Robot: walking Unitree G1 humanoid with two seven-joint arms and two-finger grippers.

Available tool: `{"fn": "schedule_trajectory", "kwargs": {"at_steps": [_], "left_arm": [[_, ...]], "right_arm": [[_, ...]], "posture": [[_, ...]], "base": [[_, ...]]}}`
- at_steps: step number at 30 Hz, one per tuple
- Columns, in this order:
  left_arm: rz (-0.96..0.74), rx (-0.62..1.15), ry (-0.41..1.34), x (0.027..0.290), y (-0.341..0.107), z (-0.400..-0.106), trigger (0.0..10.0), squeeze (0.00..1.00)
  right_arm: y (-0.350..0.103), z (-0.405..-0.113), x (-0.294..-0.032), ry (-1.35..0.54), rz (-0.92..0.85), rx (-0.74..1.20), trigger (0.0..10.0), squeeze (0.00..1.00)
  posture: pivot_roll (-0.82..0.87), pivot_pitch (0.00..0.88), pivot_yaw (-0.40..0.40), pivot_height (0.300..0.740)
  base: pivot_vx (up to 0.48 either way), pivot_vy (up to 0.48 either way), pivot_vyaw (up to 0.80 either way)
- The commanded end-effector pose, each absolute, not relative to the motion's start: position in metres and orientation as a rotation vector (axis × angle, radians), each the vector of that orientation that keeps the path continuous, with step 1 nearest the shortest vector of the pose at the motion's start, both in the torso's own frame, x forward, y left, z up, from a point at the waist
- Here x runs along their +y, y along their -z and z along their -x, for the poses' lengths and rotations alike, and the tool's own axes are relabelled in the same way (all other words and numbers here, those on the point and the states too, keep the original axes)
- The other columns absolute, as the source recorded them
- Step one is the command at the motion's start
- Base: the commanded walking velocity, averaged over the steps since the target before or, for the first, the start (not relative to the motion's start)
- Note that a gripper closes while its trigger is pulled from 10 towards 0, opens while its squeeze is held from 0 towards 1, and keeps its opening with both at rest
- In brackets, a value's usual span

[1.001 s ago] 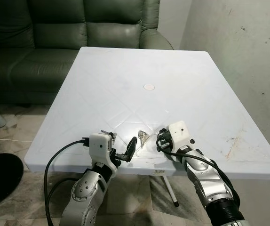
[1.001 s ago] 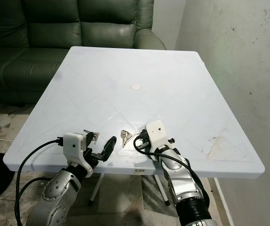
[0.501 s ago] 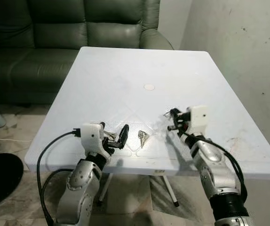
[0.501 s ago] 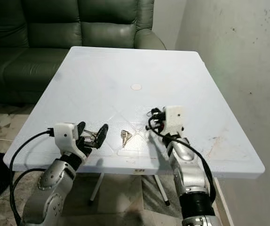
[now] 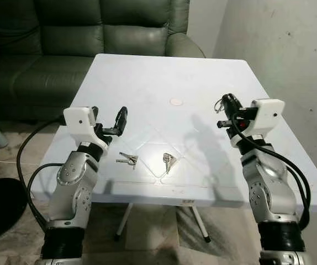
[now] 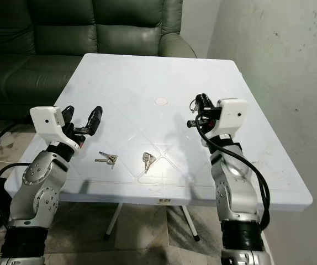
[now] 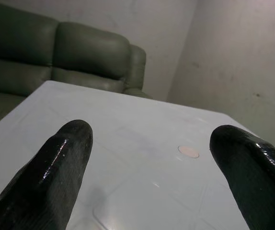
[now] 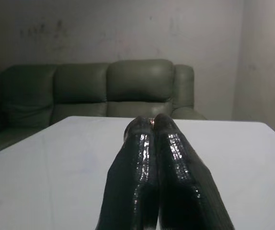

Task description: Hang keys on a hook

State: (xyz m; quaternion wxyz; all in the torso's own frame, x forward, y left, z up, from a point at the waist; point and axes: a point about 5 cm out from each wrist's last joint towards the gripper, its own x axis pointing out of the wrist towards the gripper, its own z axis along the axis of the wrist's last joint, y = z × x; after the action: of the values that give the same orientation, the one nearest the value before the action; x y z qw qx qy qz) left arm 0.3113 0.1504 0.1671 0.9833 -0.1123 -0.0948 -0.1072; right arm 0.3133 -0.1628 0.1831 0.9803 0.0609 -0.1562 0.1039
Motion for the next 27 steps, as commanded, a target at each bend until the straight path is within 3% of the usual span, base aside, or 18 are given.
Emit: {"fn": "schedule_trajectory", "kwargs": {"at_steps": [1,10,24,27], "left_arm": [[0.238,-0.19,0.221,0.147,-0.164,-0.307,10.0,0.0],[0.244,-0.158,0.199,0.148,-0.148,-0.303,10.0,0.0],[0.28,-0.154,0.157,0.157,-0.151,-0.313,10.0,0.0],[0.291,-0.147,0.153,0.156,-0.15,-0.314,10.0,0.0]], "right_arm": [[-0.18,-0.308,-0.161,-0.21,-0.123,-0.318,10.0,0.0],[-0.146,-0.304,-0.157,-0.128,-0.062,-0.165,10.0,0.0],[-0.146,-0.308,-0.163,-0.103,-0.03,-0.151,10.0,0.0],[-0.146,-0.309,-0.162,-0.108,-0.027,-0.15,10.0,0.0]], "posture": [[0.01,0.007,-0.052,0.74],[0.01,0.0,-0.053,0.74],[0.01,0.0,-0.044,0.74],[0.01,0.0,-0.044,0.74]], "base": [[0.0,0.0,0.0],[0.0,0.0,0.0],[0.0,0.0,-0.71],[0.0,0.48,-0.71]]}}
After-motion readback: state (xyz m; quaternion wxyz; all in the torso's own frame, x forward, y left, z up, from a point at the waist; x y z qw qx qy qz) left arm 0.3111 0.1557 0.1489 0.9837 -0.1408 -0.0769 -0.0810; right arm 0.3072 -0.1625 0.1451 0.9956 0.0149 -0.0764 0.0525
